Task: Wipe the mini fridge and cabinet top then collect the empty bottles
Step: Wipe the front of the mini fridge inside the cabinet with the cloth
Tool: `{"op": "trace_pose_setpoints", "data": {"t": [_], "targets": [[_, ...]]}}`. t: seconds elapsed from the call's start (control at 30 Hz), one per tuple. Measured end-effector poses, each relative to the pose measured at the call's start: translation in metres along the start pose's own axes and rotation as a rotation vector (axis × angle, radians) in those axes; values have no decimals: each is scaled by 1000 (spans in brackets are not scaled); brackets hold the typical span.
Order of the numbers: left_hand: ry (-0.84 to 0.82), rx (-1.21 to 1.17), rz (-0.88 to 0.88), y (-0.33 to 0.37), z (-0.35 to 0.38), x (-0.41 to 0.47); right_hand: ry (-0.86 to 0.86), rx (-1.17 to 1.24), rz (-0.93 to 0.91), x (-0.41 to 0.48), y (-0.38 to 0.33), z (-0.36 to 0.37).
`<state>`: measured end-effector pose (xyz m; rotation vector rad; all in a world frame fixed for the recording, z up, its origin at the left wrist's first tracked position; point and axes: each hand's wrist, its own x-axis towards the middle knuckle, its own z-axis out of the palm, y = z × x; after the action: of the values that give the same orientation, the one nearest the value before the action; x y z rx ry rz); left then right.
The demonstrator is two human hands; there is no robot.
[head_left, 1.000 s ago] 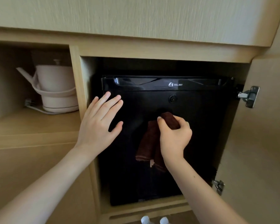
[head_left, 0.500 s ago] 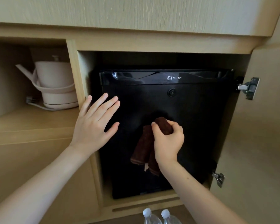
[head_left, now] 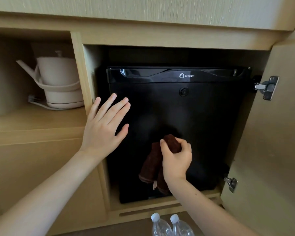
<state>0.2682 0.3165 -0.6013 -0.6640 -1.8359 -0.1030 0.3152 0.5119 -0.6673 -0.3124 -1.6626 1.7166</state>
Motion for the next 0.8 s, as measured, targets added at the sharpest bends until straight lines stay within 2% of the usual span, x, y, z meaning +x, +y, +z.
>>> {"op": "trace_pose_setpoints", "data": {"t": [0.1, 0.27, 0.37, 0.63, 0.73, 0.8], "targets": [[-28, 16, 24, 2, 0, -5, -37, -67, 47, -8, 19, -7], [-38, 78, 112, 3, 3, -12, -68, -123, 20, -4, 24, -13], [-75, 63, 88, 15, 7, -32, -92, -133, 13, -14, 32, -19], [-555, -187, -175, 71, -35, -129, -145, -242, 148, -99, 52, -52], [-685, -224, -310, 84, -76, -141, -213, -284, 190, -122, 25, -60], [-770, -241, -323, 87, -103, -133, -250, -305, 178, -129, -9, -66]]}}
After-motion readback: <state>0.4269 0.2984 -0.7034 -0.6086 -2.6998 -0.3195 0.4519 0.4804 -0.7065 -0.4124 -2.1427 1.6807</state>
